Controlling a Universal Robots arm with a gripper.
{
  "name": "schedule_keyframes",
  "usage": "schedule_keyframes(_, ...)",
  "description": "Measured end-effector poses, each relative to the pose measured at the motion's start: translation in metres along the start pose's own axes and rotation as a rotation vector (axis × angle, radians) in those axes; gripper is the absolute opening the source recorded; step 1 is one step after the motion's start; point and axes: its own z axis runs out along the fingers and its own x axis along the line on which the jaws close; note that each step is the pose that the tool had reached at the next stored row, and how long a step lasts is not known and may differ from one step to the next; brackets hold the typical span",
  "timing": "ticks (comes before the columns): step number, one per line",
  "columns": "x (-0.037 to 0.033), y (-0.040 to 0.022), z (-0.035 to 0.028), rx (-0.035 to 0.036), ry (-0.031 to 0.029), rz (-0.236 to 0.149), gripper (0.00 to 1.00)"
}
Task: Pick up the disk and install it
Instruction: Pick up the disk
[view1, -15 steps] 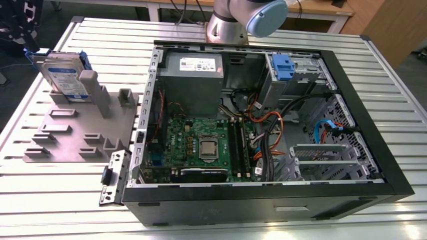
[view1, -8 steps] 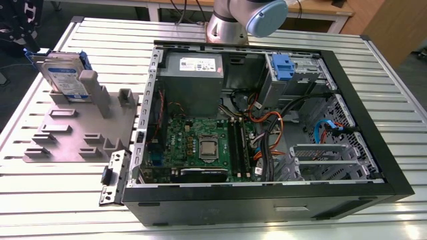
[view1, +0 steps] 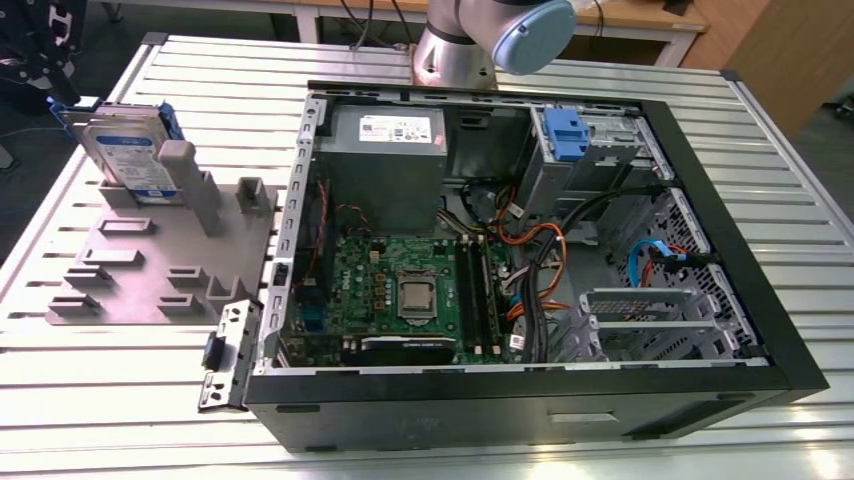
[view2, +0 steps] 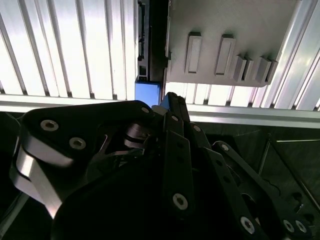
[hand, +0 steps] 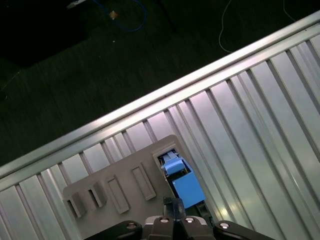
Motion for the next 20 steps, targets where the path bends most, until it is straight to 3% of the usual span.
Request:
schedule_keyframes(3, 0.0, 0.0, 0.0001, -0.0001, 0.0005, -0.012, 0.11)
schedule_keyframes(10, 0.0, 0.0, 0.0001, -0.0019, 0.0055, -0.123, 0.11)
schedule_keyframes(15, 0.0, -0.0001, 0.0003, -0.0013, 0.0075, -0.182, 0.11)
schedule_keyframes(20, 0.0, -0.0001, 0.0013, -0.0025, 0.0113, -0.271, 0.11)
